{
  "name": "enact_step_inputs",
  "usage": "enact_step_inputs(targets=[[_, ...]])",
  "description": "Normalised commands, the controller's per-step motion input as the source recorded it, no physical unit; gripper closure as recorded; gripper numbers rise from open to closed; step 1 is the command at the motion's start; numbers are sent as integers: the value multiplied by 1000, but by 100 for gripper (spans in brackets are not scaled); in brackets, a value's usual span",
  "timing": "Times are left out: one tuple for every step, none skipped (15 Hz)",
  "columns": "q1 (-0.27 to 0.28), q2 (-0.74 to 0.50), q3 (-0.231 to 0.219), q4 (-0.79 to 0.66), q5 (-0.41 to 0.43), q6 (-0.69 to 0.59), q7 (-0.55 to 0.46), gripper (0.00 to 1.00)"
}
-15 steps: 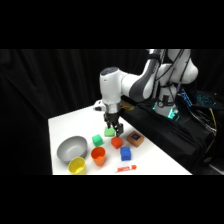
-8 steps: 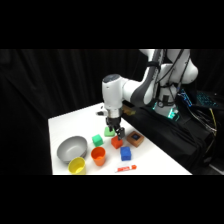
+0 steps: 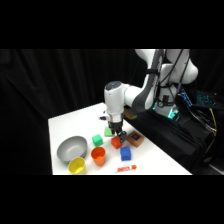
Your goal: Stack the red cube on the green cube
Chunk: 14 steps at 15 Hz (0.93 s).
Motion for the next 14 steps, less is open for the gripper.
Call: enact_step_inputs(targets=[[27, 112, 15, -36, 85, 258, 19, 0], [25, 109, 8, -37, 80, 270, 17, 0], [29, 105, -7, -37, 66, 273, 28, 0], [17, 99, 2, -34, 80, 264, 2, 0], [10, 93, 5, -36, 85, 266, -11, 0], [17, 88, -4, -36, 73, 269, -6, 0], [29, 79, -19, -39, 56, 274, 7, 0], [45, 63, -39, -45, 34, 271, 22, 0], [51, 45, -50, -50, 25, 257, 25, 0], [58, 27, -60, -54, 19, 242, 32, 0], [74, 9, -79, -60, 3, 228, 51, 0], [100, -5, -105, -65, -20, 227, 79, 4], [143, -18, -149, -74, -56, 244, 131, 27], [161, -26, -168, -75, -70, 242, 155, 28]])
